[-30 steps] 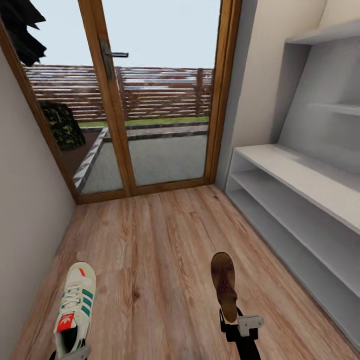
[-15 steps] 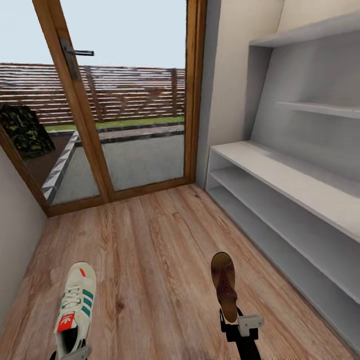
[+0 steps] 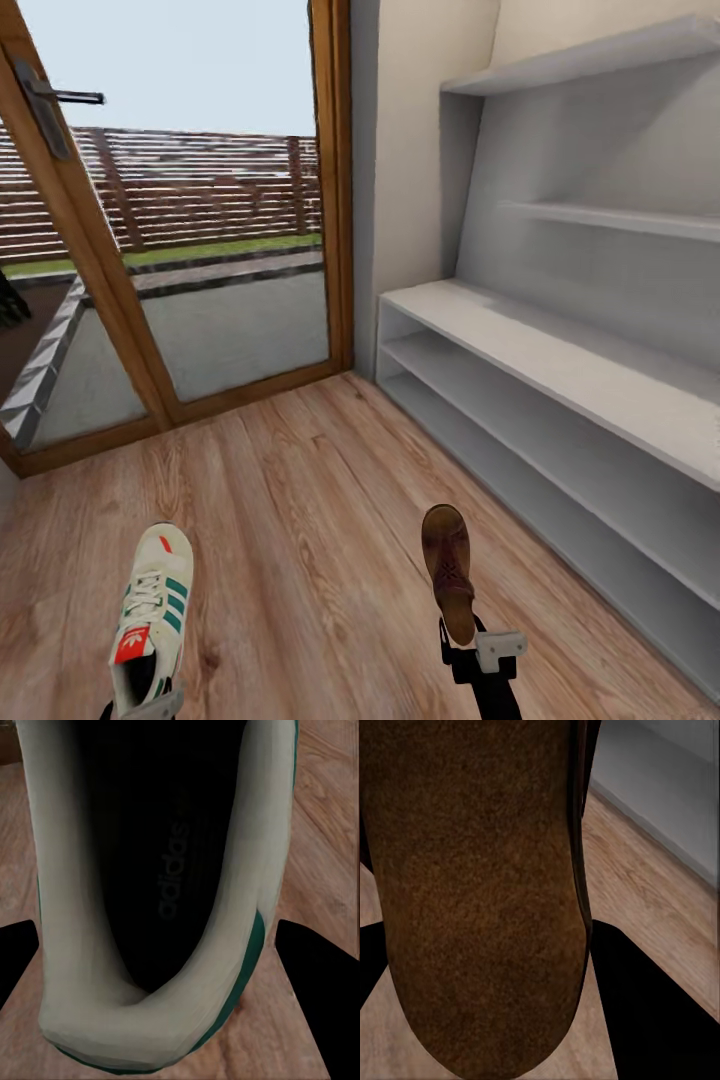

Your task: Pick up the two gym shoes and the two sandals from the corridor floor and place them onto the hallstand (shoe rack) in the corridor, making sure they are on the rack and not on the floor. Arrange them so the two gym shoes are next to each other and the two sandals are next to each other.

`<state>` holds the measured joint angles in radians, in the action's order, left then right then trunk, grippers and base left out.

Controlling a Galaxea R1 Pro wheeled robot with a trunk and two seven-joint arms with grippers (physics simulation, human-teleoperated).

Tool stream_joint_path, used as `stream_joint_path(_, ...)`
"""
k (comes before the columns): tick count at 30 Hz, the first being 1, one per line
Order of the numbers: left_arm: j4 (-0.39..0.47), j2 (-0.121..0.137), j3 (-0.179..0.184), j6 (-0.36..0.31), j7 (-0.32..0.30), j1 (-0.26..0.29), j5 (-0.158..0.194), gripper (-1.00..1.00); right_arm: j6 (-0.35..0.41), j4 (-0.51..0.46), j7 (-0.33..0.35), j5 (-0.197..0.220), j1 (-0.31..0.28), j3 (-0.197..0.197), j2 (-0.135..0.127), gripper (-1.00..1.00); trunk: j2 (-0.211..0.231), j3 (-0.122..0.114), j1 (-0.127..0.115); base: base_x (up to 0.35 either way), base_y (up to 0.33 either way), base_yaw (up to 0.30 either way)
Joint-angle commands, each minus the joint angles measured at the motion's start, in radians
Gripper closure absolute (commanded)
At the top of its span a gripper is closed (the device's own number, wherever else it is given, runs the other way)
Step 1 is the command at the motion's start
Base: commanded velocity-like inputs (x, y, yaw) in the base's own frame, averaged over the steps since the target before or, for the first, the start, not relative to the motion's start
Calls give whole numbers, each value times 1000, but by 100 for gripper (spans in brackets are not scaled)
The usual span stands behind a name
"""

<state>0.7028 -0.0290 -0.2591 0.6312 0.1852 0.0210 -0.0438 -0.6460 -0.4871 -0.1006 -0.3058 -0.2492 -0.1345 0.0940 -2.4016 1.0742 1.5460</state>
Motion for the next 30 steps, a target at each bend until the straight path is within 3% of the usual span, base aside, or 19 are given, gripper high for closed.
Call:
stream_joint_path(1,0,-1,-2,2,4,0,-5,100,-3,1,-4,-9,-1,-5,1,100,0,1,0,241,224,-300)
stream_joint_path(30,-6,-1,3,2,2,0,-5,100,-3,1,-4,-9,-1,-5,1,100,0,1,0,216,250,-300)
